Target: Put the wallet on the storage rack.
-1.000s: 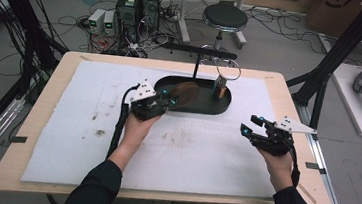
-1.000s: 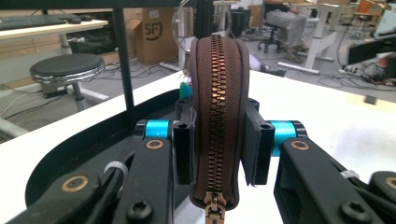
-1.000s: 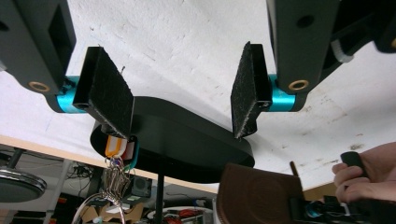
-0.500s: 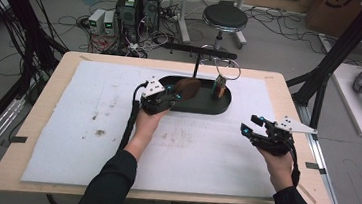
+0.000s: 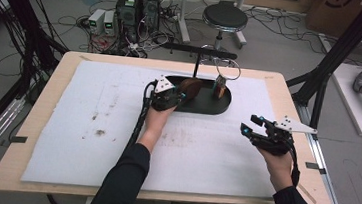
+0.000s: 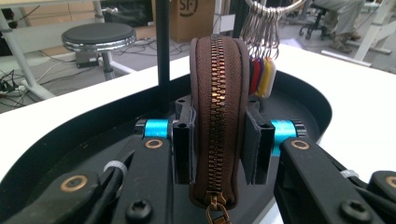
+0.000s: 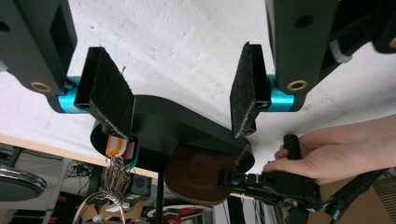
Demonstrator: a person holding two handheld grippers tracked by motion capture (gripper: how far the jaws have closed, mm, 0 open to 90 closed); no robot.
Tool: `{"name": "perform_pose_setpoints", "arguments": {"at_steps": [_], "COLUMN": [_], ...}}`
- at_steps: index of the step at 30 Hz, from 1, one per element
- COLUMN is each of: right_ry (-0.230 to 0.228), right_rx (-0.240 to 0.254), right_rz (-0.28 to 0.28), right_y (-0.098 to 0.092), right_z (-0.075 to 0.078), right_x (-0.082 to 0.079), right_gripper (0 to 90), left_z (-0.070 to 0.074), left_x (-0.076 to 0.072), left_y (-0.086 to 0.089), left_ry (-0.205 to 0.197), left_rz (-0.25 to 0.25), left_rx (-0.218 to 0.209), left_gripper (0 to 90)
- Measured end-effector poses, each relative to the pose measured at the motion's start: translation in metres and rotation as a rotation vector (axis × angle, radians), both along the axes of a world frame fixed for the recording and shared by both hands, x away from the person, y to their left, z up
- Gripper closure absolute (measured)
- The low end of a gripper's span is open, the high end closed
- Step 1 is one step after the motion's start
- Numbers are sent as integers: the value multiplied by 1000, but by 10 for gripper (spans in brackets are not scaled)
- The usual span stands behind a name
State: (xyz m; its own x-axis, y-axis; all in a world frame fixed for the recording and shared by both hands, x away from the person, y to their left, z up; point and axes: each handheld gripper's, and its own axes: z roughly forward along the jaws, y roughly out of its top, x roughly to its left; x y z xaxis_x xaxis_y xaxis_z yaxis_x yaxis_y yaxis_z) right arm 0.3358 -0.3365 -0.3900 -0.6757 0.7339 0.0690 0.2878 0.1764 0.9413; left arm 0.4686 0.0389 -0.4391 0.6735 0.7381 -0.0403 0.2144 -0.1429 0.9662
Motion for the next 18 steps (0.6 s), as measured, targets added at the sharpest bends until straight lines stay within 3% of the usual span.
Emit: {"name": "perform_pose_setpoints", "arguments": {"at_steps": [8,12,18], "right_ry": [-3,-2,-2], "right_rx": [-7,-7,-7], "right_rz": [8,9,9], "right_y": [1,2,2], "right_z": [0,0,0], "right_x": [0,0,0], "right_gripper": [417,418,417], "left_z": [-6,-6,-7], "left_x": [5,7,7], "left_y": [-2,2,3], "left_ry": [5,6,18], "left_rz": [13,40,41], "left_rx": [-39,-17,27], "left_gripper": [689,681,675]}}
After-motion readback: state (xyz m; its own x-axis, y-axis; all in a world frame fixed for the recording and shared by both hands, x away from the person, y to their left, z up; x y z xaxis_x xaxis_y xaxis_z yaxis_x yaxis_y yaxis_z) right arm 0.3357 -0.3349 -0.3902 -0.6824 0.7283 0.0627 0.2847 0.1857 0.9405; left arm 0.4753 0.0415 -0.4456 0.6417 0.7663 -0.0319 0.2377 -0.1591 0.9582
